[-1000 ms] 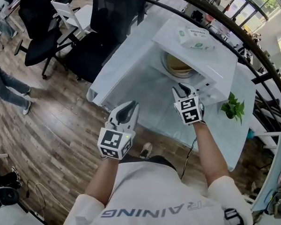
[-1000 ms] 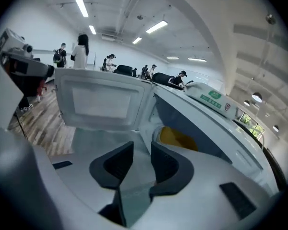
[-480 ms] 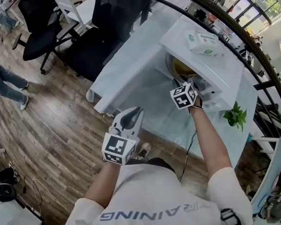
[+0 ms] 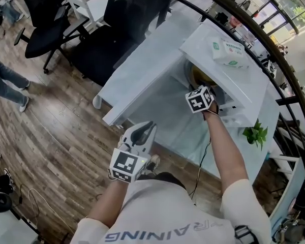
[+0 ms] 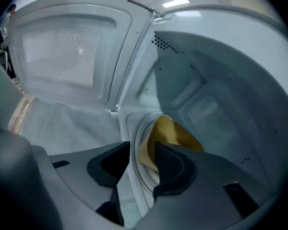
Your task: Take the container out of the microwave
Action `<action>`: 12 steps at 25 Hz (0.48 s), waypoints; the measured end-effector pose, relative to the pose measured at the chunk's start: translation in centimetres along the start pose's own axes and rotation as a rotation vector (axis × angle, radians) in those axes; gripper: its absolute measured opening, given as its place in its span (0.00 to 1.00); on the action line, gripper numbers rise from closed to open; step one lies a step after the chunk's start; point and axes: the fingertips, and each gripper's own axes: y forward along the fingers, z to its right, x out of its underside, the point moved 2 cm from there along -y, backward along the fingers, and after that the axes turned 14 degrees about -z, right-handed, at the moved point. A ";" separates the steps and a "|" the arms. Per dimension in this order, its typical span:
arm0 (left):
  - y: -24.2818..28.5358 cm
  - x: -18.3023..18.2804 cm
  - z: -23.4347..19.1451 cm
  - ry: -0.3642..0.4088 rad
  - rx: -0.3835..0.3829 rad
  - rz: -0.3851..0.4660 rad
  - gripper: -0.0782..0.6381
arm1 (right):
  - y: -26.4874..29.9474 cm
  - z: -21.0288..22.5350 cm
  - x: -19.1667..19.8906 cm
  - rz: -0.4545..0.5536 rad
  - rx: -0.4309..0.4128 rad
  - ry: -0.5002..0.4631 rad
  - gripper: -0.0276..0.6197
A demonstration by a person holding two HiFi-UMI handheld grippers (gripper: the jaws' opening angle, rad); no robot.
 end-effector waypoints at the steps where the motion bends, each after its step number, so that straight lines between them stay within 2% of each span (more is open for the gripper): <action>1: 0.0 0.2 -0.1 -0.003 -0.002 -0.004 0.19 | 0.2 -0.1 0.0 -0.007 -0.004 -0.007 0.31; 3: 0.0 0.4 -0.3 -0.002 -0.007 -0.006 0.19 | 0.3 0.0 0.1 -0.017 -0.001 -0.021 0.28; 7: 0.2 0.6 -0.4 -0.008 -0.010 -0.003 0.19 | 0.0 0.3 0.0 -0.015 0.031 -0.048 0.14; 12: 0.0 0.4 -0.2 -0.004 -0.011 -0.001 0.19 | -1.8 -0.1 -0.7 0.033 0.032 -0.066 0.12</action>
